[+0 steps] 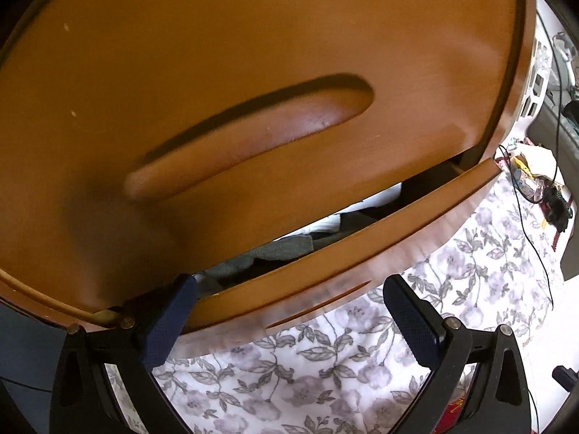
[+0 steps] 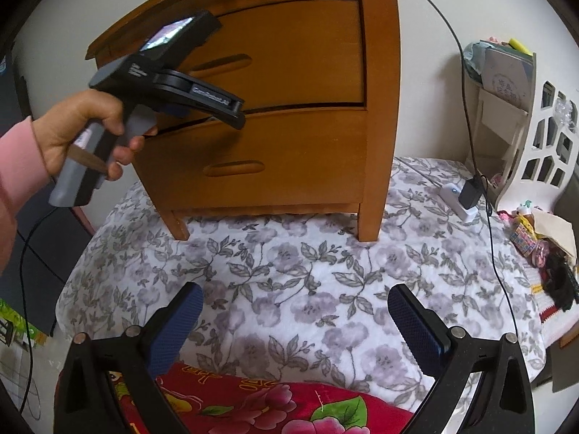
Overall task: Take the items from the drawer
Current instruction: 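Hook the left gripper on the lower drawer's handle and pull outward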
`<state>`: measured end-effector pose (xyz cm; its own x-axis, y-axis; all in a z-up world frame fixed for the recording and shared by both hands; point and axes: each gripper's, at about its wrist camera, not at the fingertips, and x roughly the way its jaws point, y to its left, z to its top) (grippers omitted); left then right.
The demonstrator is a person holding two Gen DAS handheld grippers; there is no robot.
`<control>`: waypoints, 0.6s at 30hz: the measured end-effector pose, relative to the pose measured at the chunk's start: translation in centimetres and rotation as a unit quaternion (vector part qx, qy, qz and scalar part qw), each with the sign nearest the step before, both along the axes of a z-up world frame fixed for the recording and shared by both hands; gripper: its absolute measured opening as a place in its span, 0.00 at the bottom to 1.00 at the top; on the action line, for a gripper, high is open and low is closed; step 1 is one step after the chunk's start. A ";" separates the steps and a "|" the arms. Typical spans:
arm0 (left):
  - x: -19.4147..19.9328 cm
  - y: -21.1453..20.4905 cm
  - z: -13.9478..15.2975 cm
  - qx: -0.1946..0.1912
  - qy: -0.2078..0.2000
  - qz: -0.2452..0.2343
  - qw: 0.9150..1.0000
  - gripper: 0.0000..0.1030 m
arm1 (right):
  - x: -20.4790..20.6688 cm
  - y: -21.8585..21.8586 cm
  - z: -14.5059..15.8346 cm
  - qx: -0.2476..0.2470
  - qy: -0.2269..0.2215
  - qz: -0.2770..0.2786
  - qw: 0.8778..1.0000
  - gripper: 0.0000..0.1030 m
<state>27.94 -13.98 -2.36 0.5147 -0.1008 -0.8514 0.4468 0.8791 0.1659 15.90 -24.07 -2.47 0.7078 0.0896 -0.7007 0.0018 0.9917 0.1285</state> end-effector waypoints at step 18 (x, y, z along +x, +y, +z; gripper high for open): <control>1.2 -2.7 -1.2 0.106 0.015 -0.039 0.993 0.93 | 0.2 -0.4 -0.5 0.015 0.007 -0.007 1.000 1.00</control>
<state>29.09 -16.65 -3.54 0.4858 0.0432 -0.8730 0.5206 0.7880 0.3287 16.09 -24.44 -2.92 0.6996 0.1016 -0.7073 0.0169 0.9872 0.1585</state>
